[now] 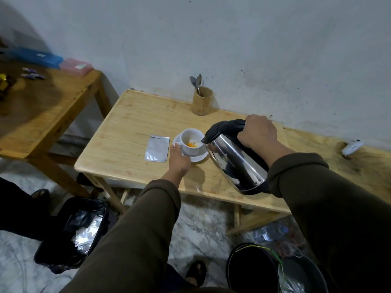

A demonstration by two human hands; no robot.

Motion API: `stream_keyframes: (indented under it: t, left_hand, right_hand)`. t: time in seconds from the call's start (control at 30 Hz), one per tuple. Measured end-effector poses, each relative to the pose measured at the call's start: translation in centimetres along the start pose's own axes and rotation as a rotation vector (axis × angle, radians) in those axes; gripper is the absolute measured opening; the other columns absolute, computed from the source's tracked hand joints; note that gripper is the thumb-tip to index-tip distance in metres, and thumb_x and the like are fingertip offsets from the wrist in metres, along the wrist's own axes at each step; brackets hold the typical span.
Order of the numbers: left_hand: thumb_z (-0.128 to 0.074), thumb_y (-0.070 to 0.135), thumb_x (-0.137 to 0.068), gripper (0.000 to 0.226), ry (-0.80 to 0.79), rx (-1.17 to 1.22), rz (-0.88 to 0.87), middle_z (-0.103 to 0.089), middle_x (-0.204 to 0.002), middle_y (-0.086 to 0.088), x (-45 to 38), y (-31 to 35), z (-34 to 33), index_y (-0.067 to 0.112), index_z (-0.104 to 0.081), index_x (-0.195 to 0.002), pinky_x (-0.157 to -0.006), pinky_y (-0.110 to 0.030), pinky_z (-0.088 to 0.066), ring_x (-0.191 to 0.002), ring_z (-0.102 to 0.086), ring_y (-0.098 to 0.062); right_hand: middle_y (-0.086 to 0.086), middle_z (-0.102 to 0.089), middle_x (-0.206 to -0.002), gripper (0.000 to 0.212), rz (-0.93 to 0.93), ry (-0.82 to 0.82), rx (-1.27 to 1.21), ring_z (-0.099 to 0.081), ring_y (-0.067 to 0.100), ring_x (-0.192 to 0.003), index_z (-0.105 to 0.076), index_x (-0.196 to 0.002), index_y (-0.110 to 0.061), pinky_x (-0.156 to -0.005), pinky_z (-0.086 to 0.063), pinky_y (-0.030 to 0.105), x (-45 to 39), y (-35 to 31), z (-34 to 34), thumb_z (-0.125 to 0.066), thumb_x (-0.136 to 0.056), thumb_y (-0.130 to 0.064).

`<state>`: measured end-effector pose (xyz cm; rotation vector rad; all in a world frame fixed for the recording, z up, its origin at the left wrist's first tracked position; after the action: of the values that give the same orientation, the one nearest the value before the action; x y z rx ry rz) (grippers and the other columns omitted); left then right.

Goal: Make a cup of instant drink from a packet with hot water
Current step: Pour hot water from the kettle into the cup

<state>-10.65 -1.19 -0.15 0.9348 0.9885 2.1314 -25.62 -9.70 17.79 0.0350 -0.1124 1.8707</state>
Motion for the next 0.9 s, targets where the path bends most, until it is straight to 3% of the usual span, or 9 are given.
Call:
stream_keyframes:
  t: [0.5,0.8,0.9]
  left_hand:
    - [-0.037,0.009,-0.096,0.061,-0.005,-0.046,0.007,-0.011,-0.161,-0.011,-0.1,0.14,0.06,0.006,-0.011,-0.152,-0.119,-0.039,-0.023,-0.147,-0.022,-0.029]
    - [-0.04,0.009,-0.095,0.062,-0.005,-0.025,0.015,-0.014,-0.159,-0.012,0.05,0.28,0.0,0.006,-0.014,-0.152,-0.118,-0.041,-0.026,-0.145,-0.026,-0.03]
    - [-0.039,0.01,-0.096,0.063,-0.009,-0.02,0.024,-0.012,-0.16,-0.011,0.11,0.32,-0.07,0.007,-0.011,-0.152,-0.119,-0.041,-0.024,-0.146,-0.023,-0.03]
  right_hand:
    - [0.008,-0.05,-0.084,0.018,0.0,0.01,0.039,-0.048,0.026,-0.076,-0.058,-0.103,-0.004,-0.064,-0.039,0.03,-0.34,0.01,0.66,-0.054,-0.087,-0.01]
    - [0.009,-0.054,-0.09,0.02,-0.011,0.01,0.032,-0.048,0.026,-0.078,-0.059,-0.105,-0.004,-0.065,-0.04,0.031,-0.35,0.22,0.92,-0.054,-0.087,-0.009]
    - [0.012,-0.062,-0.101,0.022,-0.008,0.008,0.035,-0.055,0.029,-0.085,-0.059,-0.108,-0.005,-0.066,-0.04,0.03,-0.37,0.17,0.96,-0.054,-0.088,-0.01]
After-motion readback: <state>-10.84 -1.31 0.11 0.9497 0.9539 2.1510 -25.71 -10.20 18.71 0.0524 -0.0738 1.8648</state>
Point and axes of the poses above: each hand's wrist, its own x-axis away from the middle knuckle, its own z-axis out of the back of the hand, y = z × x, the point moved 2 cm from there along -x, towards the middle knuckle
